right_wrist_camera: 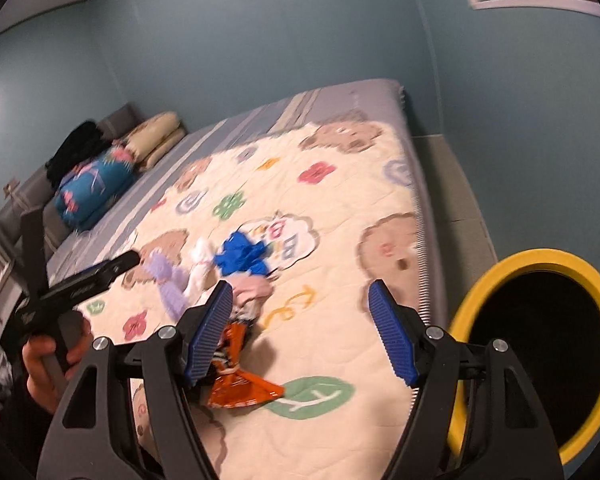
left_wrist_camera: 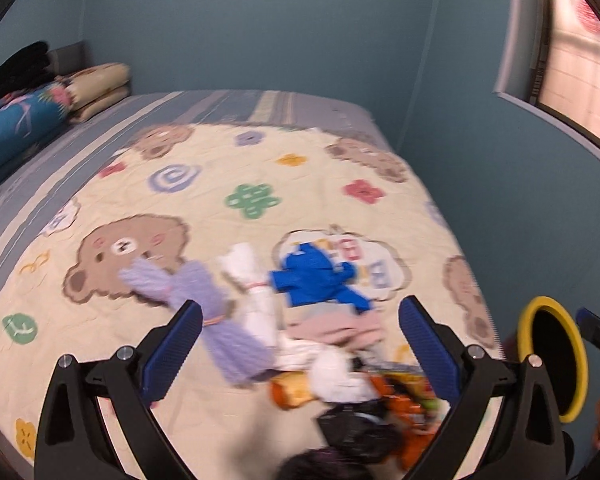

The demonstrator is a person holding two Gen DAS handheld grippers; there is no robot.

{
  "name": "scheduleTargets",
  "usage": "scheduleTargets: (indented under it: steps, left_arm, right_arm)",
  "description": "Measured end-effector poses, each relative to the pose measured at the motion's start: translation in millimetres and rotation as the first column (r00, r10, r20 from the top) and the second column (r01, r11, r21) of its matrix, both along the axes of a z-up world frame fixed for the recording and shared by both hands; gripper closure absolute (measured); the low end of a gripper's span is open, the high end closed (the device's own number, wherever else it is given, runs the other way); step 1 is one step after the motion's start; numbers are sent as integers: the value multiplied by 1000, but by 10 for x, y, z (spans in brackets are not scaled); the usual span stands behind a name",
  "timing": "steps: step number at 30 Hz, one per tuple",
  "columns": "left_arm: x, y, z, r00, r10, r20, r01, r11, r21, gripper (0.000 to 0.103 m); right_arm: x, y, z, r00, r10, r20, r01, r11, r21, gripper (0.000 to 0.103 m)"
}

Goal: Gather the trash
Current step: 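Move both tools back over the trash pile on the bed, then grasp the lavender mesh bundle with the left tool while the right tool grasps the orange chip bag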

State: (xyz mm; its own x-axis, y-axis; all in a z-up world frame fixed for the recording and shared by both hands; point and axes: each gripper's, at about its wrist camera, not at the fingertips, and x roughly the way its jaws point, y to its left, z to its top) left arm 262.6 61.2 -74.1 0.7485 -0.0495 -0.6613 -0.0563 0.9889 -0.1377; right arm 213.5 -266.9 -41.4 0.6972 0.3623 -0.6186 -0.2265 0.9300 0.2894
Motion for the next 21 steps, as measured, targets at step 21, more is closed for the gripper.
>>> scheduleTargets:
  steps: [21]
  left_arm:
    - [376, 811, -853, 962, 219, -166, -229, 972, -49, 8]
  right_arm:
    - [269, 1098, -814, 977, 164, -139, -181, 976, -119, 36]
